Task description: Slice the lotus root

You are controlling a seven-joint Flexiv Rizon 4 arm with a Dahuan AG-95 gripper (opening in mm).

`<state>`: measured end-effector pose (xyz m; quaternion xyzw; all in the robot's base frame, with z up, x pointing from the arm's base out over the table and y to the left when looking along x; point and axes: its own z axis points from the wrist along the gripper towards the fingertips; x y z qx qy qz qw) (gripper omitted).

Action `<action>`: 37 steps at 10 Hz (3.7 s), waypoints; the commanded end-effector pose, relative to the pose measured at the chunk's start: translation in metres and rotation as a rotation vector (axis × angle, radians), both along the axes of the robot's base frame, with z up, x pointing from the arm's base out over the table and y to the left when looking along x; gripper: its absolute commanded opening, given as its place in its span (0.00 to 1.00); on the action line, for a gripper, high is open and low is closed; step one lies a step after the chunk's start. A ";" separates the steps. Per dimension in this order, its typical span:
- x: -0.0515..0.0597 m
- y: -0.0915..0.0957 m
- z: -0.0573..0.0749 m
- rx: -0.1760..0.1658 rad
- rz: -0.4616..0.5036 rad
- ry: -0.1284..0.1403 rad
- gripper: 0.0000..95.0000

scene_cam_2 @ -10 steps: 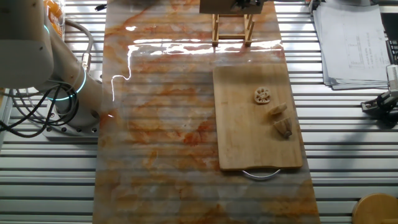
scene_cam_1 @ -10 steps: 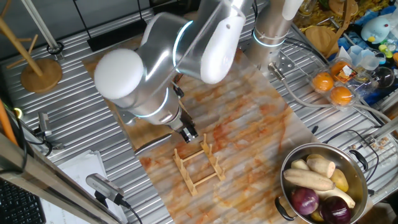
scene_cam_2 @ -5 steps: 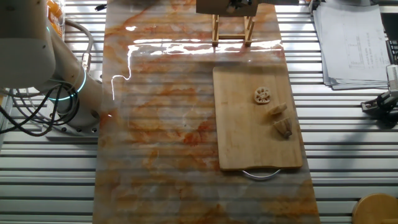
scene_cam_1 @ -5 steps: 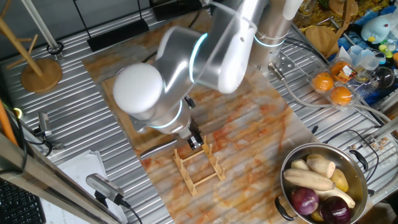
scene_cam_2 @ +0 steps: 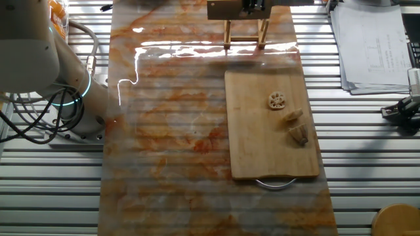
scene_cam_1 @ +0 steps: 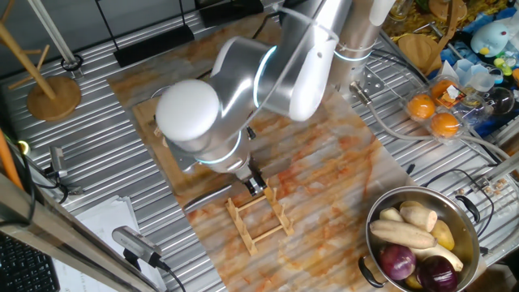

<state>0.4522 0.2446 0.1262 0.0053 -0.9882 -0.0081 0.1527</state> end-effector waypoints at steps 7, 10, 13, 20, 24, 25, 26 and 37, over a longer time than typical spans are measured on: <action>0.003 0.004 -0.037 0.009 0.000 -0.022 0.00; 0.002 0.004 -0.046 0.075 -0.032 -0.017 0.00; 0.002 0.004 -0.050 0.103 -0.049 -0.011 0.00; 0.001 0.005 -0.061 0.129 -0.034 -0.022 0.00; 0.000 0.005 -0.065 0.127 -0.025 -0.029 0.00; 0.000 0.005 -0.065 0.127 -0.022 -0.029 0.20; 0.000 0.006 -0.065 0.125 -0.017 -0.030 0.20; 0.057 -0.068 0.024 0.035 0.056 -0.111 0.00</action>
